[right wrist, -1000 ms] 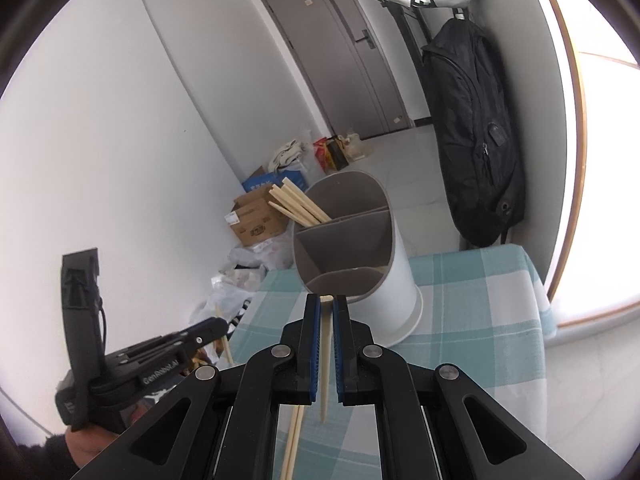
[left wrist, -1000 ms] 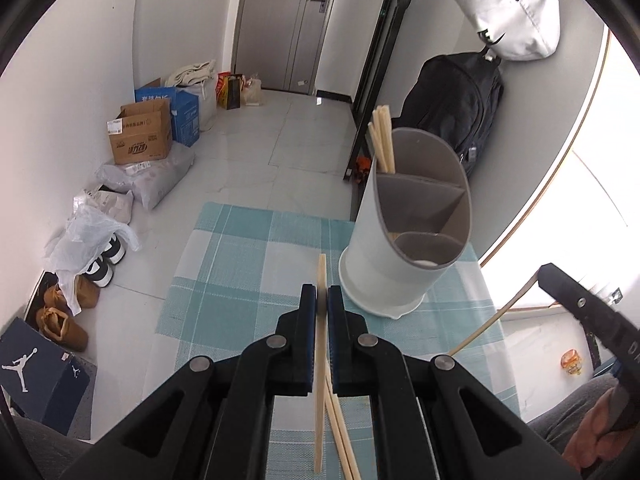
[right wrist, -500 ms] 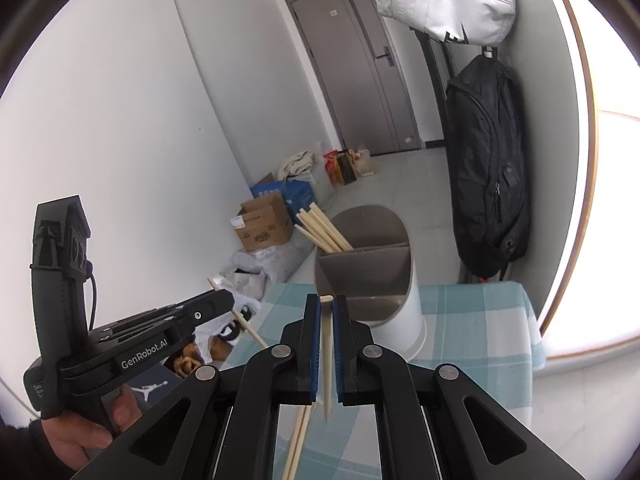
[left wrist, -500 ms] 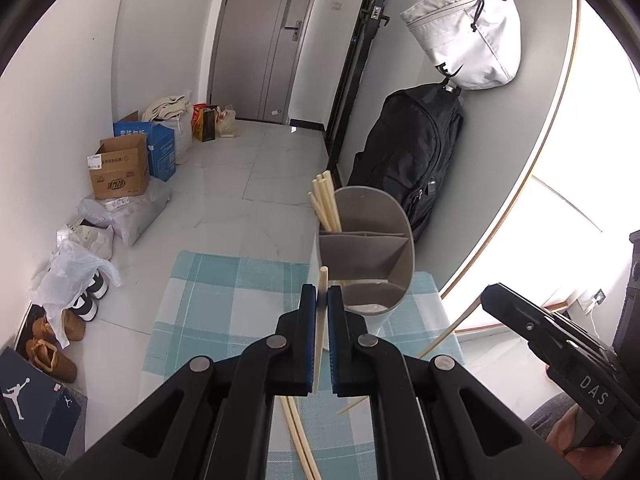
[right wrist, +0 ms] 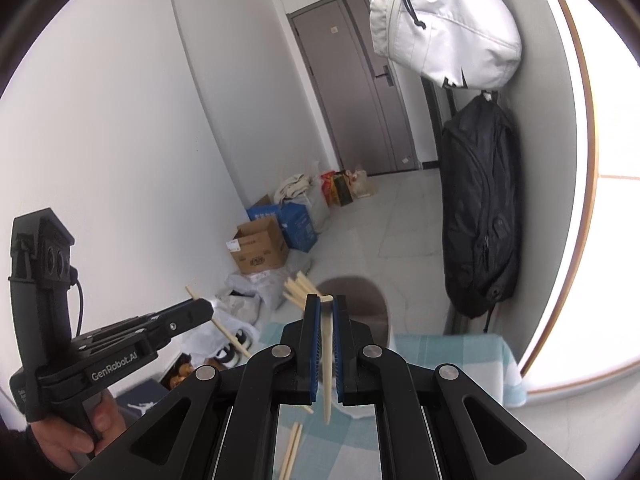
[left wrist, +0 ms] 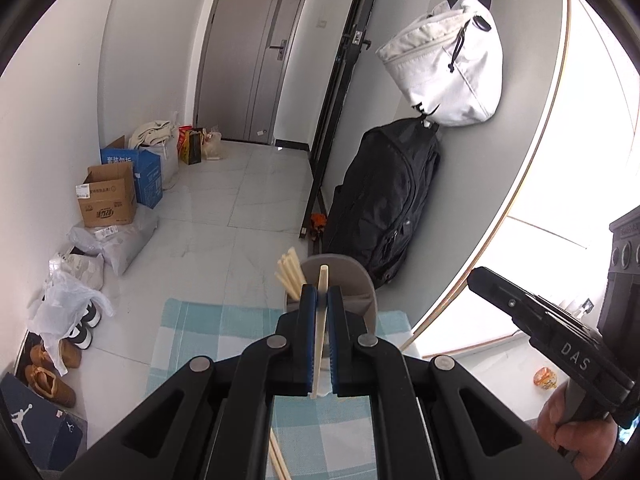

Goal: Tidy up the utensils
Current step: 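Raise both held chopsticks upright above the white utensil holder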

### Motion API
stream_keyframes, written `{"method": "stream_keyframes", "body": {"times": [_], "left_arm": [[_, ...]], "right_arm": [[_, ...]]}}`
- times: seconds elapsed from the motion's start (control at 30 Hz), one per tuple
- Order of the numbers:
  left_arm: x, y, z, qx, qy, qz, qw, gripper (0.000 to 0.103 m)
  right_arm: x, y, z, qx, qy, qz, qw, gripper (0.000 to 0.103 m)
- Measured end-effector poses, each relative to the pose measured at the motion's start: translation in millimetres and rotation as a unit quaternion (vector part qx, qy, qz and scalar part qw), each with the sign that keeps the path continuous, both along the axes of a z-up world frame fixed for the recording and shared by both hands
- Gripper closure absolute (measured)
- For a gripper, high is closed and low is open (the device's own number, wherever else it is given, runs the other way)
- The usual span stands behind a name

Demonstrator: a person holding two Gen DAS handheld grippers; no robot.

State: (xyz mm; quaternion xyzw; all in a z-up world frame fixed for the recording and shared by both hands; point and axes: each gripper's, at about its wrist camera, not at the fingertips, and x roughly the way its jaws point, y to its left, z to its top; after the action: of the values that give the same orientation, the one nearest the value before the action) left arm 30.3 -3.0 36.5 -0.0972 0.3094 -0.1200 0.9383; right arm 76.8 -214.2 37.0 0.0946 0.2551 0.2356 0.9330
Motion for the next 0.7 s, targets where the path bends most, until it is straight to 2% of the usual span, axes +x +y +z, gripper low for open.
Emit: {"method": "stream_keyframes", "body": {"times": [0.23,0.43,0.7], "left_arm": [[20.1,0.8,31.0,-0.013,-0.018,0.004,0.9998,0.101],[43.5,1.5,49.8,-0.026,-0.028,0.005,0.9992,0.101],[73.3,6.2,49.5,-0.039,-0.026,0.013,0.9988,0.101]], "right_arm": [[29.4,0.1,41.9,-0.006,-0.022,-0.001,1.000,0.098],[56.5,1.9,64.5,-0.012,-0.031,-0.002,0.999,0.098],[85.7,18.7,77.1,-0.048,-0.043,0.006,0.998,0.098]]}}
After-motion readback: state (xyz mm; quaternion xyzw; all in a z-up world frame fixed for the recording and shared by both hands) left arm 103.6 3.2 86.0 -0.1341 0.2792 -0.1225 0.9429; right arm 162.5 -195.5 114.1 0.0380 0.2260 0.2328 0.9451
